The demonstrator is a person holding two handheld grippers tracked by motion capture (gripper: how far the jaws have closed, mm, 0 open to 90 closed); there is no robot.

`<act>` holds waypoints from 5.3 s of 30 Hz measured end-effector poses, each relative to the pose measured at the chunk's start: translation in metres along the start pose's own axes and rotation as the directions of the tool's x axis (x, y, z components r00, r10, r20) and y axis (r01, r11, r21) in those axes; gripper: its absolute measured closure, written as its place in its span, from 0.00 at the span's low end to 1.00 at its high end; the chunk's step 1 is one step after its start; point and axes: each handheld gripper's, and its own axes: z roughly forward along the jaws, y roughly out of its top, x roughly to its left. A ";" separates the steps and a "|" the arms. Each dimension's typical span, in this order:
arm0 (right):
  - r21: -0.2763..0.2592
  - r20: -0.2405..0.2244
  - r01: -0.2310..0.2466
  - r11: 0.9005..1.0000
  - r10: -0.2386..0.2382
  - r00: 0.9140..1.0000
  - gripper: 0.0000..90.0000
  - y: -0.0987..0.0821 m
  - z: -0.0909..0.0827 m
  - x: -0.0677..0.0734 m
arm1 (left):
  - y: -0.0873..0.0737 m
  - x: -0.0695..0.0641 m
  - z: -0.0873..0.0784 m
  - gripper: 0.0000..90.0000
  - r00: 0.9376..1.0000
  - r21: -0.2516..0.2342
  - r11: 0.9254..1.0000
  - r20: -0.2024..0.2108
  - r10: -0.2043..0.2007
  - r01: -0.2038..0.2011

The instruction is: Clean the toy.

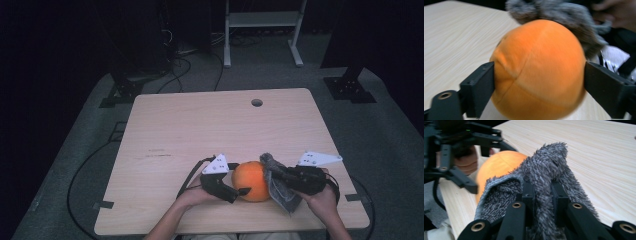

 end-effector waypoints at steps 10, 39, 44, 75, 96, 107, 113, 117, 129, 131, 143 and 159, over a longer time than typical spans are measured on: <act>-0.005 0.036 -0.091 0.996 0.091 0.995 0.84 -0.010 -0.008 -0.016 | -0.005 -0.010 0.019 0.15 0.998 0.081 0.995 0.003 0.066 -0.066; -0.047 -0.078 0.041 0.998 -0.045 0.996 0.85 0.020 0.007 0.021 | 0.012 -0.012 -0.019 0.35 0.994 0.089 0.990 -0.027 0.108 -0.105; -0.024 -0.050 0.019 1.000 -0.020 0.999 0.85 0.011 0.013 0.012 | 0.005 0.001 -0.011 0.10 0.999 0.052 0.999 -0.047 0.004 -0.001; -0.089 0.014 0.159 0.983 -0.159 0.987 0.85 0.017 0.017 0.048 | -0.004 0.012 -0.004 0.30 0.957 -0.073 0.962 -0.102 -0.271 0.264; -0.116 0.112 0.066 0.991 -0.053 0.992 0.85 0.008 0.008 0.024 | -0.002 0.005 0.000 0.30 0.987 -0.036 0.995 -0.131 -0.094 0.090; -0.089 0.077 0.160 0.983 -0.153 0.985 0.85 0.020 0.004 0.051 | 0.002 -0.022 0.017 0.34 0.981 0.053 0.991 -0.145 0.129 -0.123; -0.086 0.125 0.093 0.992 -0.082 0.989 0.85 0.018 -0.003 0.024 | 0.002 -0.026 0.018 0.33 0.978 0.024 0.989 -0.149 0.146 -0.144; -0.072 0.130 0.040 0.997 -0.031 0.991 0.85 0.007 -0.009 0.008 | 0.002 -0.012 0.024 0.08 0.990 0.036 0.999 -0.137 0.013 -0.008; -0.058 0.065 0.166 0.984 -0.162 0.985 0.85 0.025 -0.001 0.042 | -0.003 -0.022 0.025 0.40 0.981 0.066 0.990 -0.146 0.130 -0.121; -0.064 0.091 0.105 0.992 -0.099 0.991 0.85 0.020 -0.005 0.023 | -0.002 -0.023 0.027 0.41 0.979 0.059 0.990 -0.152 0.138 -0.130; -0.157 0.014 0.064 0.986 -0.063 0.998 0.86 0.028 0.012 0.030 | 0.017 -0.014 -0.012 0.45 0.923 0.165 0.969 -0.309 0.229 -0.185; -0.012 0.038 0.087 0.996 -0.087 0.996 0.84 0.010 0.033 0.008 | 0.005 0.014 -0.022 0.29 0.971 0.024 1.000 -0.238 -0.008 0.015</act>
